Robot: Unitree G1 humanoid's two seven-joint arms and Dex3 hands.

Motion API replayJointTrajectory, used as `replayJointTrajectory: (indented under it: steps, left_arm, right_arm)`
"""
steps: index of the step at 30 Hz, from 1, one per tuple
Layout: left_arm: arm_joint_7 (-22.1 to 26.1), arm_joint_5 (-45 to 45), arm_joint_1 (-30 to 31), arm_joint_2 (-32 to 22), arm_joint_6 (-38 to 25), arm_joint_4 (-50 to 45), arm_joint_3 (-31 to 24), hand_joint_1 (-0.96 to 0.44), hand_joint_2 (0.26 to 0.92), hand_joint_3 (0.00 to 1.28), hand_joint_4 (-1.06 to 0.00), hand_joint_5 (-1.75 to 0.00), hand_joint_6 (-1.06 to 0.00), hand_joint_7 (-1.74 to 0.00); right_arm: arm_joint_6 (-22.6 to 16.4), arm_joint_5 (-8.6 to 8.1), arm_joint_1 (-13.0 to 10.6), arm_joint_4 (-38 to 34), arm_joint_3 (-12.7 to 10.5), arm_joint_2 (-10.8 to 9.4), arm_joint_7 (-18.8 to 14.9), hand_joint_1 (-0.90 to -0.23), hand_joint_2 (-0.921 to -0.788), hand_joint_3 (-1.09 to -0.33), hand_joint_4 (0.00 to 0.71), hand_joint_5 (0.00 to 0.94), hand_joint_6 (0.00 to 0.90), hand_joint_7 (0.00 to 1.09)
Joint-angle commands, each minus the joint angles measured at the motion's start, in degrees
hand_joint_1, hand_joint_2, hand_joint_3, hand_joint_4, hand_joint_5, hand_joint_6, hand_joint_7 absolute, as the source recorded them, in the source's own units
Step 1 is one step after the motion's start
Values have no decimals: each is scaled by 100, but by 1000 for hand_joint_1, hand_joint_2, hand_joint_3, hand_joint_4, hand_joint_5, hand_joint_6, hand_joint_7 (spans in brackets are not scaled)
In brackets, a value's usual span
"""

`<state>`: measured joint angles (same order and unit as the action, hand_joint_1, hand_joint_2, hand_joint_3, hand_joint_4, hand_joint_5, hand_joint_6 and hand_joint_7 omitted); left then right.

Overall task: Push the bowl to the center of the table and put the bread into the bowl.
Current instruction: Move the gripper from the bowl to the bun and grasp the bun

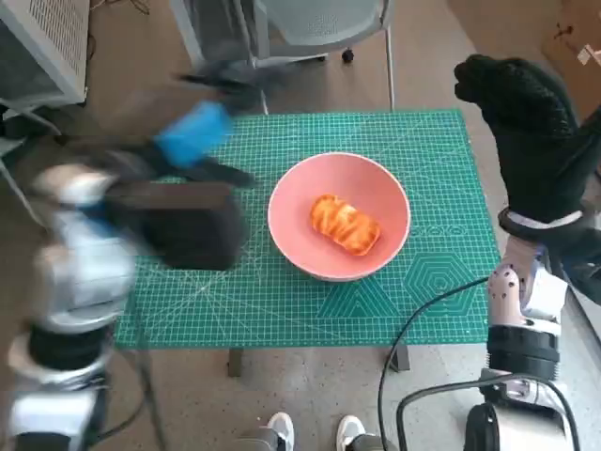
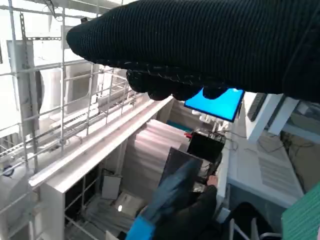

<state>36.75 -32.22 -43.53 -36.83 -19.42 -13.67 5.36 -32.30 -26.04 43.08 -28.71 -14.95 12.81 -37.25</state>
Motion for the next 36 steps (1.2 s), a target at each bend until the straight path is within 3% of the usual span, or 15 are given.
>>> replayJointTrajectory:
  steps: [1,5,13,36]
  left_arm:
    - [301,-49,306,-168,-435,-414,-11,-219,724,0,1,1,-223,-39]
    - [395,-90,528,-205,-741,-525,7,-215,721,0,1,1,-219,-32]
    - [293,-51,758,-248,-605,-30,130,-223,716,0,1,1,-217,-23]
    - [-218,-317,9,229,38,3136,1282,-364,719,1,1,1,-169,0]
  right_arm:
    - [76,-27,-104,14,3,-6,-38,-687,-921,-710,279,2,367,4]
    - [76,-27,-89,-5,12,-23,-23,-691,-921,-710,280,2,370,5]
    - [22,2,-65,-76,41,-77,-22,-693,-921,-710,282,2,370,4]
    - [-30,13,-36,-209,28,-7,-117,-672,-921,-712,281,0,363,2]
